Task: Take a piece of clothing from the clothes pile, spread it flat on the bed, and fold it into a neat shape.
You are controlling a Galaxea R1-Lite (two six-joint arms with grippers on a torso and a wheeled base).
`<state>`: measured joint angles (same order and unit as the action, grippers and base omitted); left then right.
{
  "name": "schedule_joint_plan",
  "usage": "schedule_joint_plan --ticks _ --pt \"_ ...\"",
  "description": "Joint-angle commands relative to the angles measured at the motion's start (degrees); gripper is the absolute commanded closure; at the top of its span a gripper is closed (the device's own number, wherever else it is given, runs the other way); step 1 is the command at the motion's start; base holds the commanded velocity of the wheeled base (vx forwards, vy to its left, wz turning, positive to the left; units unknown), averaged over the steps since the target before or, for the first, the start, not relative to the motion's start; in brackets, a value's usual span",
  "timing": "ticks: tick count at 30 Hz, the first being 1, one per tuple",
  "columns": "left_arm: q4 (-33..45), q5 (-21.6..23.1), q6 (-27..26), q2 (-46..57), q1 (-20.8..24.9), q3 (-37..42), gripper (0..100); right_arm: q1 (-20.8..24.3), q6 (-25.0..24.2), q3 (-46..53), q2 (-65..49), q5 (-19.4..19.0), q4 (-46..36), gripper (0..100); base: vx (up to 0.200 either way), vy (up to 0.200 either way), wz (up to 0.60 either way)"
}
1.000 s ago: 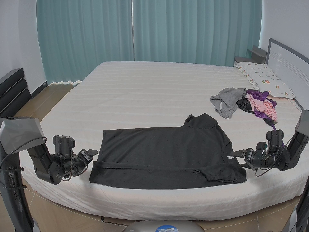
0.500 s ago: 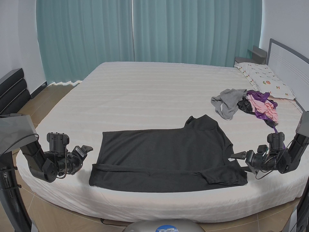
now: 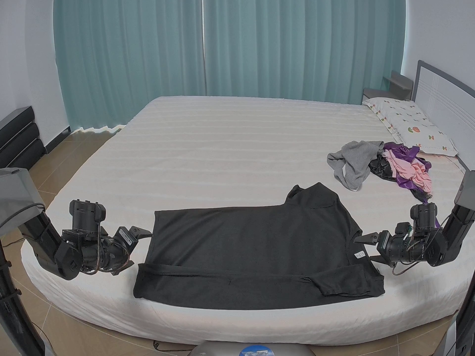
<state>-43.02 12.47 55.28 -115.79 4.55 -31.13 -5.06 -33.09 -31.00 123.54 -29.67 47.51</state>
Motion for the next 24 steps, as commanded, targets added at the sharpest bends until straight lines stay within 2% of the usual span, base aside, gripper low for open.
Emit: schedule_joint_plan --ticks 1,6,10,11,12,14,20,24 --pt "3.91 0.71 0.53 2.76 4.86 -0.24 0 0.23 0.21 0.06 -0.05 -0.04 -0.05 0 0.000 0.000 0.00" --pt "5.75 0.62 0.44 0.65 7.76 -0.51 0 0.31 0.30 0.06 0.03 -0.04 -0.05 0 0.000 0.000 0.00" --pt "5.40 -2.01 -0.26 -4.45 9.25 -1.82 0 0.40 0.30 0.06 0.21 0.05 -0.05 0 0.000 0.000 0.00" --pt "5.32 -2.72 -0.35 -5.06 9.34 -2.00 0 0.40 0.30 0.06 0.12 0.05 -0.05 0 0.000 0.000 0.00" --pt "4.96 -5.97 -0.79 -7.35 9.43 -2.97 0 0.40 0.21 0.06 0.21 0.05 -0.05 0 0.000 0.000 0.00" --pt "4.88 -9.22 -1.41 -9.02 9.43 -4.29 0 0.40 0.21 0.06 0.21 0.05 -0.05 0 0.000 0.000 0.00" --pt "4.96 -10.71 -1.50 -10.78 9.43 -7.19 0 0.40 0.21 -0.02 0.47 0.05 -0.05 0 0.000 0.000 0.00" --pt "4.96 -11.77 -0.62 -11.92 7.67 -11.14 0 0.31 0.21 -0.20 0.47 0.14 -0.05 0 0.000 0.000 0.00"
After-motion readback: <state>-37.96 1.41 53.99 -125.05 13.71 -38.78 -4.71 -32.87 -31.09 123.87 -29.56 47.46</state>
